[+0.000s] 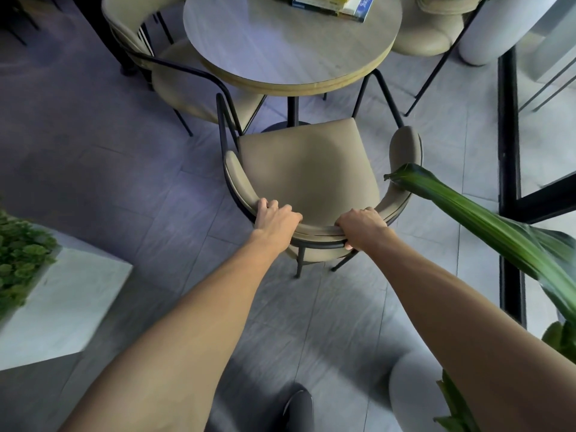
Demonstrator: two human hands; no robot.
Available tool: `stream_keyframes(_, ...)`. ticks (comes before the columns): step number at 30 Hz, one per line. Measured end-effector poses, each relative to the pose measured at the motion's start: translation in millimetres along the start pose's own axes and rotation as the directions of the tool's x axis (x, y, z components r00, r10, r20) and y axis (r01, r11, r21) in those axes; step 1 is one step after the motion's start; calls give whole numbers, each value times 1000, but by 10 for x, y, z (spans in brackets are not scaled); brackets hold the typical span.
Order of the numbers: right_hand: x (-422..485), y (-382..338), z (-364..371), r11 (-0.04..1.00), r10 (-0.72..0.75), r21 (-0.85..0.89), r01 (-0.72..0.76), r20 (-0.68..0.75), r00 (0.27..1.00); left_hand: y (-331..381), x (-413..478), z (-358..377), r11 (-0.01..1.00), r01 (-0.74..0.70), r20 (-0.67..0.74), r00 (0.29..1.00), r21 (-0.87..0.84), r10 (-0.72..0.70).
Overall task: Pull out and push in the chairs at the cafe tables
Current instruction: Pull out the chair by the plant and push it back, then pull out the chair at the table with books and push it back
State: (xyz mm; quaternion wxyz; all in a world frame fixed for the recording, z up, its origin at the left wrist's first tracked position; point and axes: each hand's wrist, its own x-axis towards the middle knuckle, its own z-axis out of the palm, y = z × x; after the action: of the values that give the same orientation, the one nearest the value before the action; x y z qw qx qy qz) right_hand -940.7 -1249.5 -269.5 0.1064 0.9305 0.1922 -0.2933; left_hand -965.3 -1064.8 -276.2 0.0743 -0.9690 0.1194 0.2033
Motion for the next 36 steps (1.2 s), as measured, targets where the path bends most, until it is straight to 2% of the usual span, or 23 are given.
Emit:
stream_keyframes(7, -23, 28, 51, 1000, -25, 6, 25, -70, 997, 36, -15, -21, 1000, -27, 2, 1000, 7, 27)
stream_keyframes(12, -142, 27, 172, 998, -57, -27, 52, -227, 972, 93, -90, -122, 995, -76, 64, 995, 70, 71)
stream_keyframes(15, -217, 42, 2, 996, -74, 30, 82, -209, 975, 114, -125, -362, 993, -96, 124, 988, 65, 88)
stream_keyframes(17, -264, 86, -237, 993, -106, 24, 113, -203, 973, 89, -91, -620, 997, -48, 127, 991, 65, 39)
stream_keyframes(20, -333, 220, -707, 992, -127, -20, 126, -266, 956, 32, 14, -1111, 993, 49, -3, 999, 109, -49)
stream_keyframes(25, -386, 651, -1584, 997, -80, -38, 70, -377, 923, -39, 227, -2040, 983, 133, -233, 967, 129, -100)
stream_keyframes(29, -369, 1059, -2230, 999, -30, -32, 19, -394, 919, -21, 478, -2669, 983, 153, -293, 949, 99, -118)
stream_keyframes(36, 55, 1849, -3023, 1000, 18, -7, -22, -404, 915, 82, 1391, -3592, 987, 149, -310, 943, 60, -124)
